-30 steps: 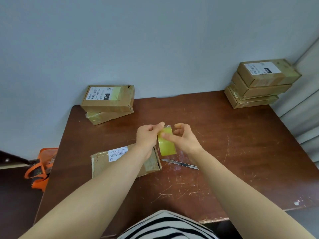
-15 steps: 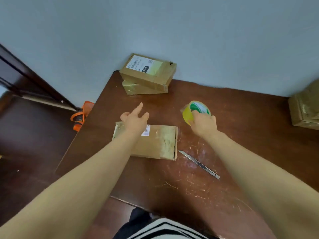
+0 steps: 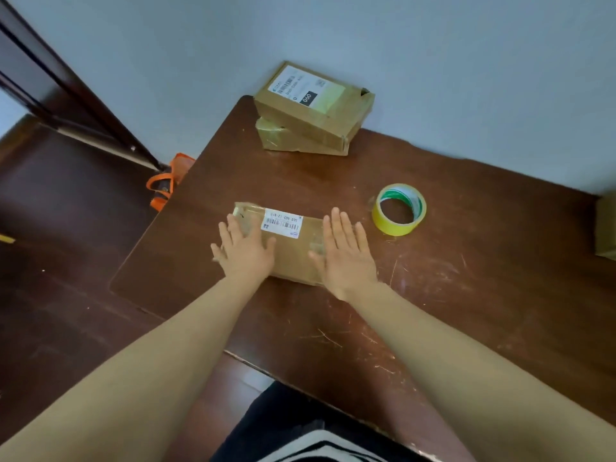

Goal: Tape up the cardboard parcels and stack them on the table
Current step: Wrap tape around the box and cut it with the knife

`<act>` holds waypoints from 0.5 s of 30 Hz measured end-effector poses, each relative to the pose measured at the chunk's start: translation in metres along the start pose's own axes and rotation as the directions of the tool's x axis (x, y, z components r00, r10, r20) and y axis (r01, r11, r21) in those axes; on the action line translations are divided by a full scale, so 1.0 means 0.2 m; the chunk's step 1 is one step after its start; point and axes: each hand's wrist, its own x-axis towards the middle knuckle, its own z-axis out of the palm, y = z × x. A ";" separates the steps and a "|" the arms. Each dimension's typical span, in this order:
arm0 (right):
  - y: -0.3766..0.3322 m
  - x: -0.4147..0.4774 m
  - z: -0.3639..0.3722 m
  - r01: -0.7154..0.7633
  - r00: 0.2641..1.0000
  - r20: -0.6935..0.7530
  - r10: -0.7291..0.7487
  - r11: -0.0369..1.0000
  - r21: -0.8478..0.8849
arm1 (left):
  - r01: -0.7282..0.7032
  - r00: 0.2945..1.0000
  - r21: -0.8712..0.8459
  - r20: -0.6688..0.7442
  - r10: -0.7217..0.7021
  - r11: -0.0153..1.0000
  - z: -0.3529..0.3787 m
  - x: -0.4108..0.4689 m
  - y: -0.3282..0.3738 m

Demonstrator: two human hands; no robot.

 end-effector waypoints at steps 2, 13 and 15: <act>-0.01 -0.01 0.07 -0.042 0.998 0.041 0.044 0.997 -0.057 | -0.015 0.999 0.046 0.053 0.012 0.999 0.05 0.02 -0.04; -0.15 -0.10 0.11 -0.075 0.984 0.157 0.078 0.997 -0.025 | -0.096 0.978 0.170 0.197 0.061 0.981 0.08 0.03 -0.11; -0.15 -0.11 0.08 -0.092 0.981 0.173 0.088 0.996 0.013 | -0.084 0.977 0.174 0.208 0.046 0.981 0.07 0.02 -0.11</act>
